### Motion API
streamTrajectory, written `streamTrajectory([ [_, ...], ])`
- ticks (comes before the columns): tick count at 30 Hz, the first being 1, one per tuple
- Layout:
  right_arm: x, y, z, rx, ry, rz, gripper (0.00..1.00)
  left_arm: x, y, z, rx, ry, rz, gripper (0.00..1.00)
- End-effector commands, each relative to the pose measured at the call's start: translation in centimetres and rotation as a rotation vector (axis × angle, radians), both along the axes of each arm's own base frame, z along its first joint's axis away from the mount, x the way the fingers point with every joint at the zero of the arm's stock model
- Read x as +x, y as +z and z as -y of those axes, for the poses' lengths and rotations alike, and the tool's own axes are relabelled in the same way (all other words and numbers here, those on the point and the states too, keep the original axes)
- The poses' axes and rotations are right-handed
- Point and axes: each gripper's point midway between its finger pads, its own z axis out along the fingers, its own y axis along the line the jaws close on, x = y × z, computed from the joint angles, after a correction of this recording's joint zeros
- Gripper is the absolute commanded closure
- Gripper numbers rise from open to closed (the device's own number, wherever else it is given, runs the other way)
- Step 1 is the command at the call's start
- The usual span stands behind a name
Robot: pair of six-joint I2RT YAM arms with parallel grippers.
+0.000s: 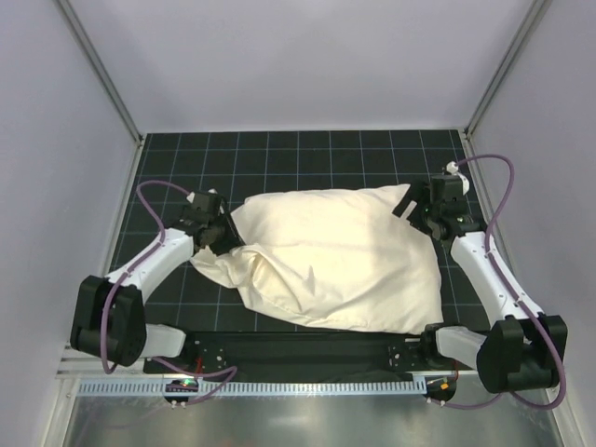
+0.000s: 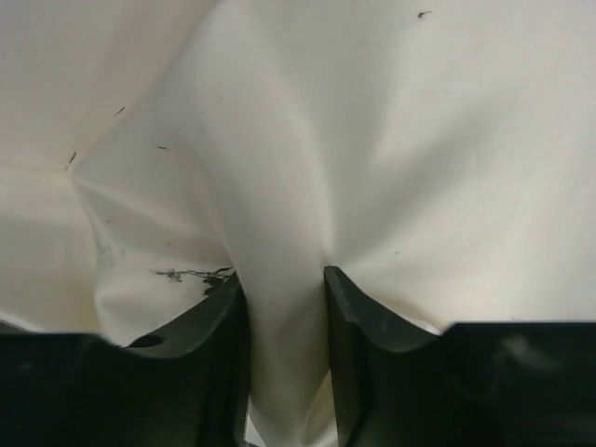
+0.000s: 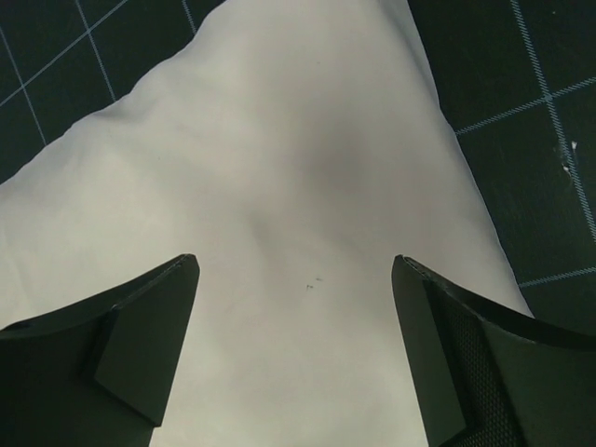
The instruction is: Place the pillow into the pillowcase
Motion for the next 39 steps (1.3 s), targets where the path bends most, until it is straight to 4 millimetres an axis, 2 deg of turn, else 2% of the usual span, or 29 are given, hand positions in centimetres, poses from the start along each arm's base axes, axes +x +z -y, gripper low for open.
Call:
streamTrajectory([
  [1, 1.4, 0.0, 1.6, -0.027, -0.119, 0.040, 0.08, 3.5, 1.1, 2.0, -0.107, -0.020, 0.101, 0.68],
  [2, 1.5, -1.2, 2.0, -0.038, -0.141, 0.006, 0.08, 4.1, 0.9, 1.7, -0.100, -0.003, 0.103, 0.78],
  [3, 1.8, -1.5, 2.1, -0.041, -0.155, 0.005, 0.08, 5.0, 1.0, 1.5, -0.088, 0.009, 0.111, 0.99],
  [5, 2.3, -2.9, 2.8, -0.065, -0.191, -0.021, 0.10, 6.5, 1.6, 0.4, -0.039, 0.044, 0.135, 1.00],
  [7, 3.3, -3.1, 3.3, -0.086, -0.209, -0.022, 0.15, 8.7, 4.1, -1.2, 0.047, 0.083, 0.199, 0.99],
  [9, 4.7, -3.5, 3.7, -0.101, -0.218, -0.035, 0.48, 9.2, 5.6, -3.0, 0.134, 0.107, 0.210, 1.00],
  [10, 5.2, -3.4, 3.9, -0.104, -0.217, -0.037, 0.68, 10.4, 8.3, -3.5, 0.153, 0.129, 0.268, 0.99],
  [11, 6.3, -2.6, 4.0, -0.100, -0.217, -0.023, 0.81, 10.4, 9.0, -5.1, 0.215, 0.170, 0.269, 1.00],
  [12, 6.9, -2.9, 4.5, -0.103, -0.225, -0.038, 0.96, 10.8, 10.2, -5.7, 0.235, 0.185, 0.289, 1.00],
  [13, 7.5, -2.5, 4.8, -0.105, -0.229, -0.036, 0.96, 11.5, 12.3, -6.7, 0.252, 0.220, 0.330, 1.00],
  [14, 8.6, -0.9, 5.0, -0.098, -0.234, 0.000, 0.96, 11.8, 13.2, -7.0, 0.254, 0.231, 0.347, 0.99],
  [16, 9.9, 0.5, 4.7, -0.084, -0.221, 0.033, 0.96, 12.6, 14.5, -7.6, 0.263, 0.243, 0.372, 1.00],
  [17, 10.9, 2.5, 5.8, -0.080, -0.243, 0.080, 0.96, 12.9, 14.8, -7.7, 0.269, 0.244, 0.373, 1.00],
  [18, 11.5, 3.4, 5.9, -0.071, -0.241, 0.100, 0.96, 13.0, 14.5, -7.8, 0.283, 0.239, 0.350, 0.98],
  [19, 12.0, 4.3, 6.0, -0.069, -0.237, 0.118, 0.96, 13.6, 15.8, -7.8, 0.288, 0.239, 0.371, 0.97],
  [20, 12.9, 6.3, 6.1, -0.069, -0.236, 0.154, 0.96, 13.7, 15.7, -8.0, 0.301, 0.240, 0.357, 0.95],
  [23, 14.1, 9.3, 6.9, -0.068, -0.241, 0.206, 0.96, 14.0, 15.3, -9.4, 0.361, 0.273, 0.328, 0.68],
  [24, 14.3, 9.7, 6.9, -0.062, -0.237, 0.210, 0.96, 14.1, 15.5, -9.9, 0.372, 0.290, 0.329, 0.35],
  [25, 14.7, 9.6, 7.2, -0.057, -0.235, 0.202, 0.95, 13.8, 15.4, -10.7, 0.382, 0.313, 0.316, 0.26],
  [26, 14.9, 10.3, 7.1, -0.051, -0.222, 0.206, 0.85, 13.7, 15.4, -11.3, 0.378, 0.348, 0.311, 0.20],
  [27, 15.0, 10.2, 6.8, -0.052, -0.194, 0.195, 0.56, 13.2, 15.7, -12.1, 0.399, 0.380, 0.312, 0.06],
  [29, 14.9, 9.3, 6.0, -0.027, -0.159, 0.152, 0.11, 12.6, 15.8, -12.9, 0.417, 0.410, 0.309, 0.00],
  [31, 14.0, 7.4, 5.8, -0.018, -0.154, 0.106, 0.09, 11.8, 15.8, -12.7, 0.393, 0.413, 0.312, 0.00],
  [33, 12.7, 7.2, 5.8, -0.017, -0.167, 0.109, 0.09, 11.5, 15.2, -11.8, 0.334, 0.399, 0.314, 0.00],
  [34, 11.9, 6.9, 5.8, -0.009, -0.184, 0.111, 0.09, 10.6, 13.8, -10.7, 0.287, 0.361, 0.288, 0.00],
  [35, 10.6, 4.7, 5.9, -0.007, -0.199, 0.078, 0.09, 10.7, 13.2, -10.2, 0.254, 0.352, 0.300, 0.00],
  [36, 9.6, 5.2, 5.9, -0.002, -0.212, 0.105, 0.09, 10.4, 12.3, -9.5, 0.220, 0.339, 0.293, 0.00],
  [37, 8.2, 3.0, 5.8, 0.008, -0.228, 0.069, 0.09, 9.1, 10.0, -9.0, 0.192, 0.315, 0.255, 0.00],
  [39, 6.5, 2.0, 5.9, 0.010, -0.252, 0.057, 0.09, 9.0, 8.6, -8.2, 0.149, 0.298, 0.258, 0.00],
])
